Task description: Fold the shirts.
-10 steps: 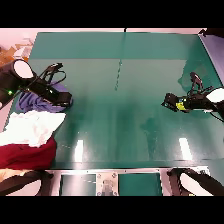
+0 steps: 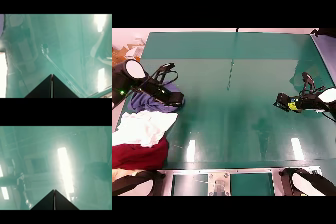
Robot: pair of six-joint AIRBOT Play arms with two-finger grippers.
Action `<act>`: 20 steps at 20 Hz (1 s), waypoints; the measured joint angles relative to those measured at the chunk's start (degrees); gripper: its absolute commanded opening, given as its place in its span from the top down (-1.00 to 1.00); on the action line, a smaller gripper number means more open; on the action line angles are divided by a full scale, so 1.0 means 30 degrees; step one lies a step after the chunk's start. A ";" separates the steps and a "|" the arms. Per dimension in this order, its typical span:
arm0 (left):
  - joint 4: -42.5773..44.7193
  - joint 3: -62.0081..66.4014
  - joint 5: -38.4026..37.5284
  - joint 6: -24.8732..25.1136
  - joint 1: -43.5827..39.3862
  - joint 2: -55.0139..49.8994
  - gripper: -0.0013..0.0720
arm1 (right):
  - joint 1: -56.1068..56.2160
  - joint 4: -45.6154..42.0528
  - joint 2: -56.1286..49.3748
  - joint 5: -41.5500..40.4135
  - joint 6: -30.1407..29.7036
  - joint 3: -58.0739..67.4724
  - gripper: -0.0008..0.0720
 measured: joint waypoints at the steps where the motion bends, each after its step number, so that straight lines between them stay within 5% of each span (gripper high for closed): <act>1: 0.0000 0.0000 0.0000 0.0000 0.0000 0.0000 0.88 | 0.0000 0.0000 0.0000 0.0000 0.0000 0.0000 0.94; 10: -0.0058 0.0000 0.1013 0.0000 -0.0007 0.0000 0.87 | 0.0000 0.0000 0.0000 -0.0109 0.0007 0.0000 0.94; 11: -0.0029 0.0000 0.1494 0.0000 -0.0007 0.0000 0.35 | 0.0000 0.0000 0.0000 -0.0233 0.0007 0.0000 0.94; 12: 0.0117 0.0000 0.2069 0.0007 -0.0007 0.0000 -1.00 | 0.0000 0.0000 0.0000 -0.0328 0.0007 0.0000 0.94; 20: 0.9515 -0.0022 0.6280 -0.0299 0.0925 -0.0291 -1.00 | 0.0066 0.0299 0.0000 -0.0823 0.0007 -0.0007 0.94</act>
